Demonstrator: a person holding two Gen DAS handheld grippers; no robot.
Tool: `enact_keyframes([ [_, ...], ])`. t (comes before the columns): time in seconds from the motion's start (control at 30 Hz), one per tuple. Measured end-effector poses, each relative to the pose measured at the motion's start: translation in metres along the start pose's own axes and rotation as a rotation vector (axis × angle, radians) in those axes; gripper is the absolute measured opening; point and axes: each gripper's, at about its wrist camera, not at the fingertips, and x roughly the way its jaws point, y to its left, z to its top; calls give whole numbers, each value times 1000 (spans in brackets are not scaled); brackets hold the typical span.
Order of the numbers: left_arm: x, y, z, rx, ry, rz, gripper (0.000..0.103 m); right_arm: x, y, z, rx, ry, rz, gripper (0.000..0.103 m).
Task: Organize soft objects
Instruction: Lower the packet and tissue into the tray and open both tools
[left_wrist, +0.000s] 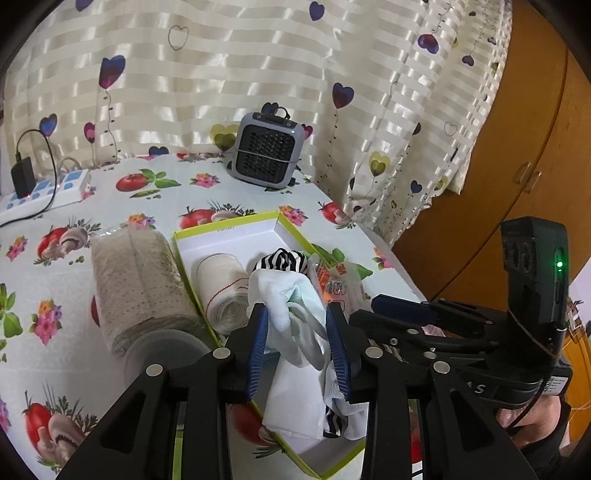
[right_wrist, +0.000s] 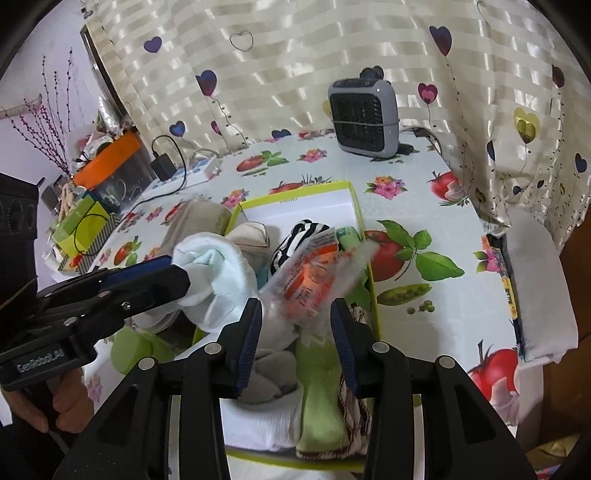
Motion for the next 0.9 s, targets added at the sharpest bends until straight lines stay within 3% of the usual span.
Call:
enact_keyframes([
  [0.47, -3, 0, -12, 12, 20, -3, 31, -21, 5, -18, 25, -27, 15, 40],
  [0.73, 15, 2, -1, 2, 22, 18, 31, -24, 2, -24, 48, -33, 30, 40],
  [0.9, 41, 0, 4, 16, 71, 9, 31, -21, -1, -23, 61, -32, 39, 40],
])
